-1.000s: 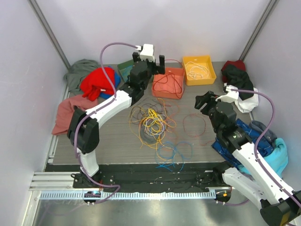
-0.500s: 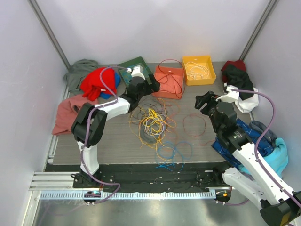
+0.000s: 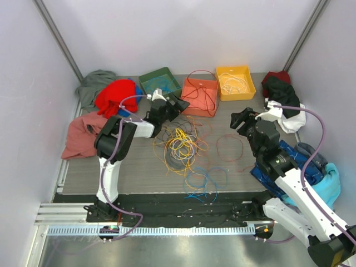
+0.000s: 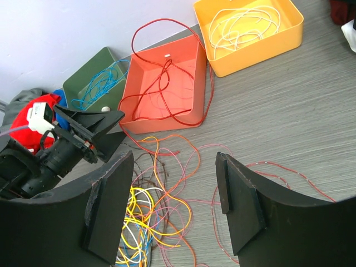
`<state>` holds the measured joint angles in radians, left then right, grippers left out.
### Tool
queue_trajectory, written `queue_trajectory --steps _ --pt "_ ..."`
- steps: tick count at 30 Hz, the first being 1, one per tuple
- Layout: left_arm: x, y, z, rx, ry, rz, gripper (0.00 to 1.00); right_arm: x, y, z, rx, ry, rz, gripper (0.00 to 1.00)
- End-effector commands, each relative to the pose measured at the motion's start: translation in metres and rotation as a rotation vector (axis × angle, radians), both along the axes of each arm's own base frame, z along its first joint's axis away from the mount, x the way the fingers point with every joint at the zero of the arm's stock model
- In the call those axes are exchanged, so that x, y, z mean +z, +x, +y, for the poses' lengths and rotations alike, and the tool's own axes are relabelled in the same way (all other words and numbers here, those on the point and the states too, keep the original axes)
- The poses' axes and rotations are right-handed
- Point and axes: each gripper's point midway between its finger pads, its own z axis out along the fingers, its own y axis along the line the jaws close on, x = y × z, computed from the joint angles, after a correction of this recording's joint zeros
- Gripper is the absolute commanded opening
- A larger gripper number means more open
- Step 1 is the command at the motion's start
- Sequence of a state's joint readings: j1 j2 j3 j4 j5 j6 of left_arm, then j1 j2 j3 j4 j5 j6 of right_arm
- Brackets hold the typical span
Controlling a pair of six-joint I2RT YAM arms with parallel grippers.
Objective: Untangle the cables
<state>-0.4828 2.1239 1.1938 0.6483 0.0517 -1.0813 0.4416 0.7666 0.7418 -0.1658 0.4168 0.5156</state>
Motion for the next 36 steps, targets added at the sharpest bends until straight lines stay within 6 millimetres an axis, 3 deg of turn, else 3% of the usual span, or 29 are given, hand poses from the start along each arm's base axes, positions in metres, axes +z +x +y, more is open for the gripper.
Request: queue_trajectory --steps 1,5,11,14,16,17,18,23,27,28,33,36 --pt "0.024 -0.002 -0.014 -0.035 -0.149 -0.056 0.83 0.010 0.004 0.000 -0.011 0.017 -0.035 0.68" --pt "0.018 -0.002 -0.019 -0.047 -0.169 -0.042 0.72 0.009 0.005 0.001 -0.011 0.015 -0.030 0.68" --pt "0.003 -0.005 -0.023 -0.053 -0.160 -0.017 0.68 0.005 0.006 0.001 -0.013 0.010 -0.024 0.68" --pt "-0.004 -0.008 -0.022 -0.054 -0.157 -0.010 0.48 0.005 0.006 0.002 -0.011 0.011 -0.024 0.68" --pt "0.000 -0.008 -0.022 -0.053 -0.161 -0.023 0.35 0.004 0.007 0.001 -0.014 0.007 -0.021 0.68" --pt "0.002 -0.009 -0.021 -0.055 -0.157 -0.030 0.23 0.005 0.007 0.001 -0.013 0.010 -0.022 0.69" --pt "0.003 -0.009 -0.021 -0.058 -0.155 -0.033 0.20 0.004 0.007 0.001 -0.013 0.009 -0.019 0.69" --pt "0.027 -0.010 -0.020 -0.069 -0.147 -0.080 0.04 0.004 0.007 0.002 -0.010 0.014 -0.022 0.69" --pt "0.059 -0.015 -0.019 -0.093 -0.128 -0.141 0.03 0.008 0.005 0.002 -0.008 0.017 -0.034 0.69" --pt "0.076 -0.017 -0.018 -0.098 -0.126 -0.167 0.03 0.008 0.005 0.001 -0.011 0.017 -0.035 0.68" --pt "0.126 -0.016 -0.019 -0.121 -0.080 -0.263 0.02 0.006 0.005 0.002 -0.009 0.021 -0.030 0.69" --pt "0.141 -0.014 -0.019 -0.135 -0.035 -0.293 0.01 0.008 0.005 0.001 -0.012 0.021 -0.036 0.69"
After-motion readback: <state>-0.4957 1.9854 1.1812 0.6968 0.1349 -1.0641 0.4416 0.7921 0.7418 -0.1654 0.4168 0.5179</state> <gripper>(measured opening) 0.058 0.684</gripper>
